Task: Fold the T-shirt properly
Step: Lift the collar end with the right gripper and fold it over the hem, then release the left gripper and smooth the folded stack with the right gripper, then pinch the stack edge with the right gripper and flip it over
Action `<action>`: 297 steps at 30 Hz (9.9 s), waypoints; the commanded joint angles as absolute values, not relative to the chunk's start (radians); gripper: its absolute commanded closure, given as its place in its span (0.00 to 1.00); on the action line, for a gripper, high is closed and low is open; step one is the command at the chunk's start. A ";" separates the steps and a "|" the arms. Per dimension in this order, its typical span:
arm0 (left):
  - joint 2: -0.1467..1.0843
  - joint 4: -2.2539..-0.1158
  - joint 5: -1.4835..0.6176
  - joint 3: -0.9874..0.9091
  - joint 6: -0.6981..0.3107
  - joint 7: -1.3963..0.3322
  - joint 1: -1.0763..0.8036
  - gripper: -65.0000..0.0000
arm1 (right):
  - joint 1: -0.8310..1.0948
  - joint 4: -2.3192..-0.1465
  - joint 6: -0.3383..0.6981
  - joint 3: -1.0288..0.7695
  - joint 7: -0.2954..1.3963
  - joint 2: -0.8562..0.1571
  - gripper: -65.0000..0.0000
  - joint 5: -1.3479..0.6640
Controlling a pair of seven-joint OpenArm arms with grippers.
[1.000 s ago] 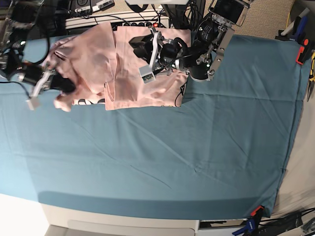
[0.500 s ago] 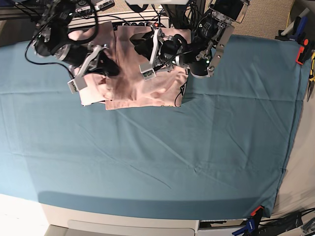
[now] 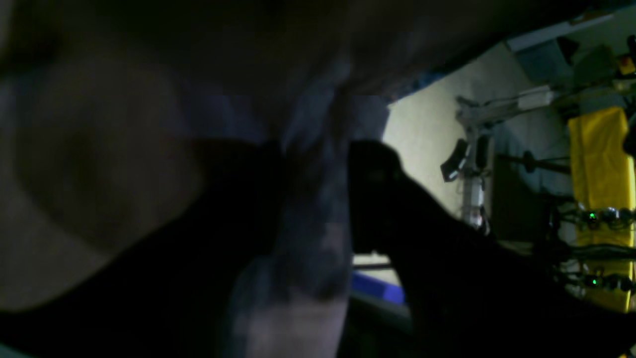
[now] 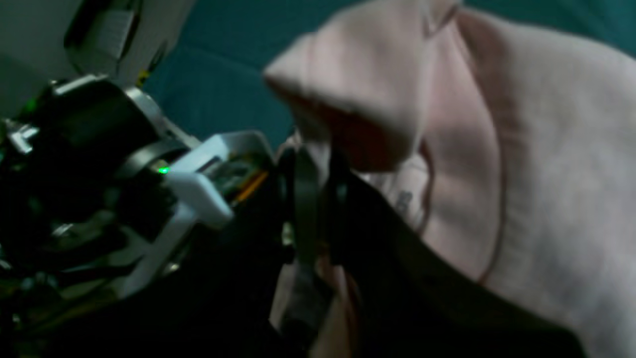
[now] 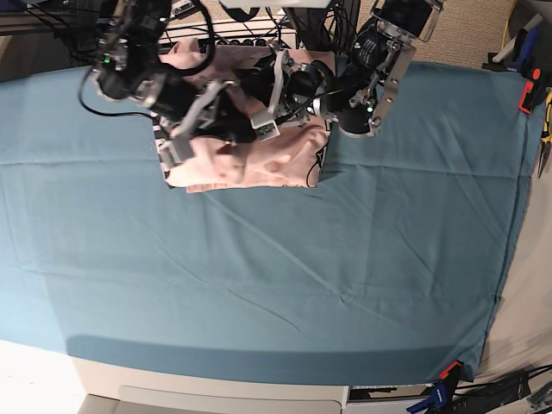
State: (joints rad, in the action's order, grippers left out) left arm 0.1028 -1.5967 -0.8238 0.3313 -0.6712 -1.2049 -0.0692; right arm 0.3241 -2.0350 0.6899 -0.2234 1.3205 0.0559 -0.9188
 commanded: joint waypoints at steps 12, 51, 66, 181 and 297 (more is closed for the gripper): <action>0.231 -1.641 -0.991 -0.027 -0.678 -1.242 -0.052 0.63 | 0.315 -2.053 0.698 -0.176 1.221 0.061 1.00 -0.881; 0.344 -1.641 -1.049 -0.155 -0.698 -1.241 -0.052 0.63 | 0.263 -1.896 0.698 -0.040 1.119 0.114 1.00 -0.640; 0.344 -1.641 -1.048 -0.155 -0.698 -1.240 -0.053 0.63 | 0.208 -1.789 0.694 0.060 1.092 0.114 1.00 -0.558; 0.344 -1.641 -1.052 -0.155 -0.698 -1.234 -0.054 0.63 | 0.154 -2.065 0.367 -0.073 1.038 0.067 0.51 -0.227; 0.344 -1.640 -1.048 -0.155 -0.698 -1.211 -0.069 0.63 | 0.441 -2.185 0.477 0.510 1.097 0.033 1.00 -0.127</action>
State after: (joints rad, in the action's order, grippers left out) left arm 0.3351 -1.6238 -1.0225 -0.1509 -0.6899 -1.2293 -0.0830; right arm 0.4431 -2.1654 0.4774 0.5060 1.1114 0.0303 -0.1139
